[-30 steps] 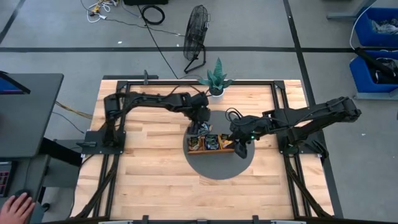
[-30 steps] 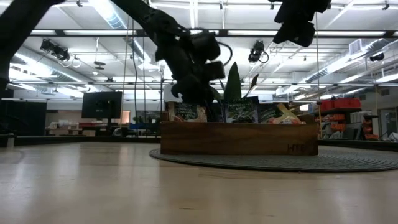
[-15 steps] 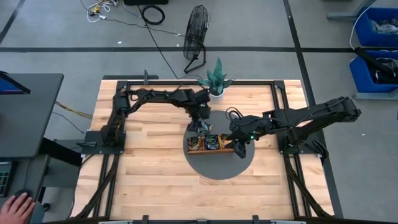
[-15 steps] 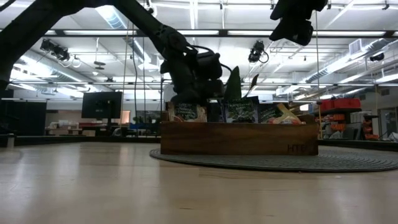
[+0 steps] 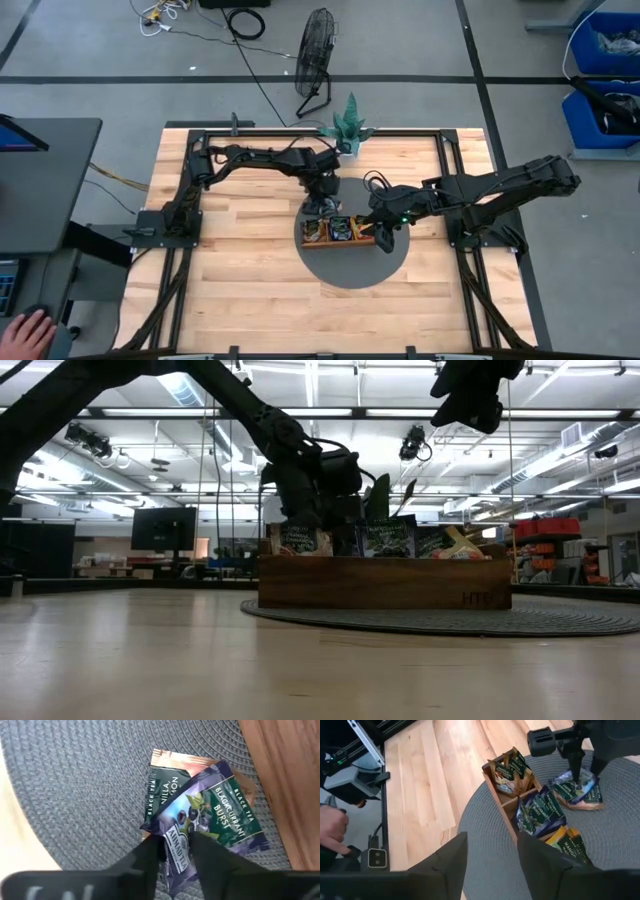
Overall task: Pick & Place Tea
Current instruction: Put the black tea bag into the middle section of the wooden organizer
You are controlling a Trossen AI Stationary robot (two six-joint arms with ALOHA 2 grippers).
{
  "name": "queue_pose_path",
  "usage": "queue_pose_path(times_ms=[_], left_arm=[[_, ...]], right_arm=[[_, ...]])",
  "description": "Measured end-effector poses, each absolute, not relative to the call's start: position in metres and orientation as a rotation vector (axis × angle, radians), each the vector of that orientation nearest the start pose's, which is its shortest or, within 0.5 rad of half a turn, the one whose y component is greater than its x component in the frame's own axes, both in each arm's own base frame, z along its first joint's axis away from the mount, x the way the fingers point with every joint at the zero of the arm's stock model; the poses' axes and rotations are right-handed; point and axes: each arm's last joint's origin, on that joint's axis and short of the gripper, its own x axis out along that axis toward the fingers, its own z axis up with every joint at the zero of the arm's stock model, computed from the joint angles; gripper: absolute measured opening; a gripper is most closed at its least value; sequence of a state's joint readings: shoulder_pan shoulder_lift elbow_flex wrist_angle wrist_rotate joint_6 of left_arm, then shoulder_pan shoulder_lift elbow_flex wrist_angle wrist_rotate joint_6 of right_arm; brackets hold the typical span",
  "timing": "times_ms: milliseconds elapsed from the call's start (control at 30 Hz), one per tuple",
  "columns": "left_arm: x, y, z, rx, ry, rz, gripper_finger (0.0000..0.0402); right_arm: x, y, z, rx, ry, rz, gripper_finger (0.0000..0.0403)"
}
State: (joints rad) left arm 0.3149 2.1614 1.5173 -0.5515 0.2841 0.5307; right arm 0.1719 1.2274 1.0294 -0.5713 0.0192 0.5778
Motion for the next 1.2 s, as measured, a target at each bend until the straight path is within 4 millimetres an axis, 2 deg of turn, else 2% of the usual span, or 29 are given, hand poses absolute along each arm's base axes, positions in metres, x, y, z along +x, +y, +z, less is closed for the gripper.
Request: queue_pose_path(times_ms=[167, 233, 433, 600, 767, 1000, 1200], left_arm=[[0.416, 0.128, 0.142, 0.096, 1.127, -0.256, 0.0036], [0.416, 0.128, 0.146, 0.089, 1.143, -0.26, 0.0014], [0.417, 0.129, 0.165, 0.066, 1.196, -0.274, 0.0019], [0.418, 0.129, 0.192, 0.059, 1.221, -0.276, 0.001], [0.412, 0.129, 0.233, 0.093, 1.175, -0.199, 0.0011], [0.388, 0.126, 0.314, 0.13, 0.955, 0.087, 0.001], [0.369, 0.116, 0.379, 0.08, 0.646, 0.366, 0.0011]], right_arm=[[0.249, 0.043, 0.295, 0.475, 0.79, -0.083, 0.0167], [0.249, 0.043, 0.295, 0.473, 0.789, -0.081, 0.0164], [0.248, 0.043, 0.295, 0.464, 0.791, -0.078, 0.0162], [0.248, 0.041, 0.294, 0.447, 0.787, -0.118, 0.0162], [0.245, 0.037, 0.293, 0.4, 0.758, -0.279, 0.0162], [0.24, 0.037, 0.3, 0.352, 0.65, -0.437, 0.0162], [0.246, 0.036, 0.321, 0.422, 0.358, -0.561, 0.0162]])
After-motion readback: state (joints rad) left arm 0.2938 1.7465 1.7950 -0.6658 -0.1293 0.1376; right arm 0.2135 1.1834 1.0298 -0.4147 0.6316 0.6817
